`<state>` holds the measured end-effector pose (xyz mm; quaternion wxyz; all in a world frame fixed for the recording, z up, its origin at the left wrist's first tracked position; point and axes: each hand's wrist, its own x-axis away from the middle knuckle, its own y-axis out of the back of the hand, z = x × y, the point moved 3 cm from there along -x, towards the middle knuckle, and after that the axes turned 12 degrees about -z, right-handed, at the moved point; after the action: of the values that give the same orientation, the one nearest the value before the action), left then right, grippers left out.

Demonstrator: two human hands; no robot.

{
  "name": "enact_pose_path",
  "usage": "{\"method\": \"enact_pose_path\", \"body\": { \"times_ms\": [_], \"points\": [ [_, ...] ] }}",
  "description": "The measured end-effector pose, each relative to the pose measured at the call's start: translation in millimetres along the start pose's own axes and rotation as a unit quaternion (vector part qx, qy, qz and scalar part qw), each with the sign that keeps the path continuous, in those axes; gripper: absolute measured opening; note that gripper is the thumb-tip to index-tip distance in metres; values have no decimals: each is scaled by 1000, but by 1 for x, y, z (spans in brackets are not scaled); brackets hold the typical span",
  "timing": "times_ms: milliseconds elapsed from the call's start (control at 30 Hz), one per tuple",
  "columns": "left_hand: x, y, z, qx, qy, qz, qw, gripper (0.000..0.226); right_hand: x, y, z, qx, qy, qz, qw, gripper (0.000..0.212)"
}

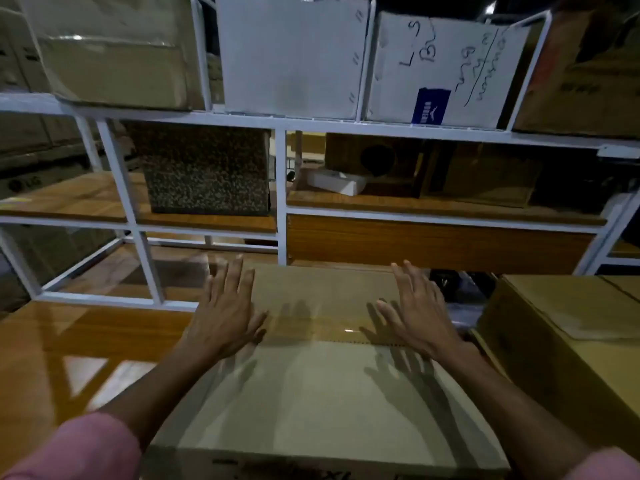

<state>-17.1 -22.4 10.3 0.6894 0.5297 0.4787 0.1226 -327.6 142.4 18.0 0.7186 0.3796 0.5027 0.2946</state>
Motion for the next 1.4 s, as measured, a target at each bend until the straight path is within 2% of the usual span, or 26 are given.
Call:
{"method": "enact_pose_path", "body": {
  "times_ms": [100,200,300,400,467,600,700,833,933,1067,1233,1400],
  "points": [
    [9,-23,15,-3,39,71,997,89,9,-22,-12,15,-27,55,998,83],
    [19,-45,30,-13,54,108,993,88,25,-47,-31,39,-79,115,990,83],
    [19,-52,42,-9,101,123,987,83,31,-52,-41,45,-120,105,986,69],
    [21,-59,56,28,195,144,970,80,31,-50,-47,29,-165,112,979,59],
    [22,-63,62,60,233,161,957,83,29,-51,-53,24,-189,118,975,64],
    [22,-64,65,70,242,157,955,84,31,-53,-56,-7,-195,112,974,71],
    [29,-57,61,78,238,132,959,81,37,-44,-49,-22,-198,91,976,76],
    [34,-37,59,101,226,75,966,81,41,-21,-46,-58,-213,16,975,97],
    [38,-15,58,143,220,-10,965,82,44,3,-43,-108,-221,-75,966,99],
    [56,12,49,235,223,-150,934,93,60,27,-37,-215,-207,-200,933,94],
    [103,-1,39,266,223,-157,925,108,101,19,-42,-263,-204,-183,925,104],
    [121,1,32,254,190,-149,936,104,136,15,-52,-244,-198,-175,933,104]
  ]
}}
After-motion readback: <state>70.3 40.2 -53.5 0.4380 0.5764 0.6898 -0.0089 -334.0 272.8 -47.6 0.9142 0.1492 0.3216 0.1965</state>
